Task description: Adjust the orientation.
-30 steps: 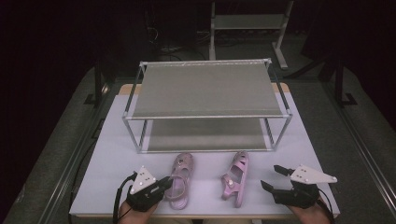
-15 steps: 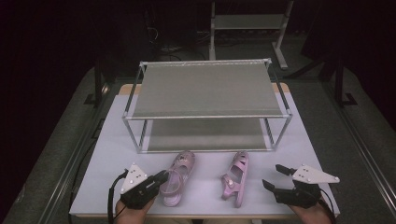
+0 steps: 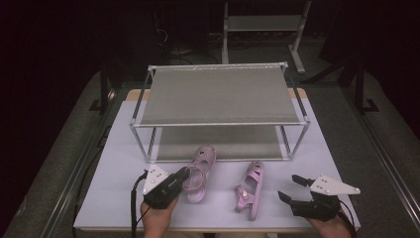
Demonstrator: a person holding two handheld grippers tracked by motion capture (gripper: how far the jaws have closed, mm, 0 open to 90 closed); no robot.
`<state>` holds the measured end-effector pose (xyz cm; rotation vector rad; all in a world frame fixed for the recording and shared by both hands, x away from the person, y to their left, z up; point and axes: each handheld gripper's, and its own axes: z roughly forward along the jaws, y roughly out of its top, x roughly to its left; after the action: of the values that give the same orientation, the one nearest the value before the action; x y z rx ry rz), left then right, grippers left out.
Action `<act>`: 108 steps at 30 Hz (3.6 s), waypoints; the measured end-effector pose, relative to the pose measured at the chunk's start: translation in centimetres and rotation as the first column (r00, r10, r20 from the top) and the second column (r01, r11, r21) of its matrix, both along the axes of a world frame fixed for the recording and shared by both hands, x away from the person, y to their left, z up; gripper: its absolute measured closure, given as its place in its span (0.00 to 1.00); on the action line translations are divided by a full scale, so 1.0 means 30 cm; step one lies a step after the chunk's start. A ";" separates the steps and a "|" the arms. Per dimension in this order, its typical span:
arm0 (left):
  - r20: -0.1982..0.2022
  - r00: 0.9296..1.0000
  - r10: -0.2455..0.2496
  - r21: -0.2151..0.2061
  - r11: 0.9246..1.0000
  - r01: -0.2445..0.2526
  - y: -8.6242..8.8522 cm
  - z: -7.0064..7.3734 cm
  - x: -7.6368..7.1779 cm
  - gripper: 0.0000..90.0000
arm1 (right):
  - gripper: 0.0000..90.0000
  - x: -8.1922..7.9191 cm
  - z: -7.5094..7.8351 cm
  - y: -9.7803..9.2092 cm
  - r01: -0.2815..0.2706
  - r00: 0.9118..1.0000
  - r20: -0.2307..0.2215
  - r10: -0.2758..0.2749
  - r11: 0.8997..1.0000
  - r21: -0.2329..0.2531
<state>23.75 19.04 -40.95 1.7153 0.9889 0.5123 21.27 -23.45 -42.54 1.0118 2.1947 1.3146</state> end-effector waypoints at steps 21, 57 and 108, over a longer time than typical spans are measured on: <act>0.103 0.990 0.093 -0.082 0.993 -0.085 -0.111 -0.036 0.175 0.94 | 0.30 0.004 -0.002 -0.009 -0.004 1.000 -0.001 0.004 1.000 0.007; 0.149 0.966 0.210 0.091 0.970 -0.225 -0.175 -0.089 0.394 0.93 | 0.30 -0.001 -0.007 -0.011 -0.025 1.000 -0.005 0.025 0.999 0.027; 0.148 0.987 -0.069 0.138 0.989 0.049 -0.110 -0.004 0.130 0.58 | 0.42 -0.003 0.022 0.050 -0.079 0.997 -0.008 0.080 0.995 0.062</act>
<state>27.64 15.75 -41.06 1.7900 0.8073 0.6732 21.19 -21.94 -41.88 0.9640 2.2360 1.4231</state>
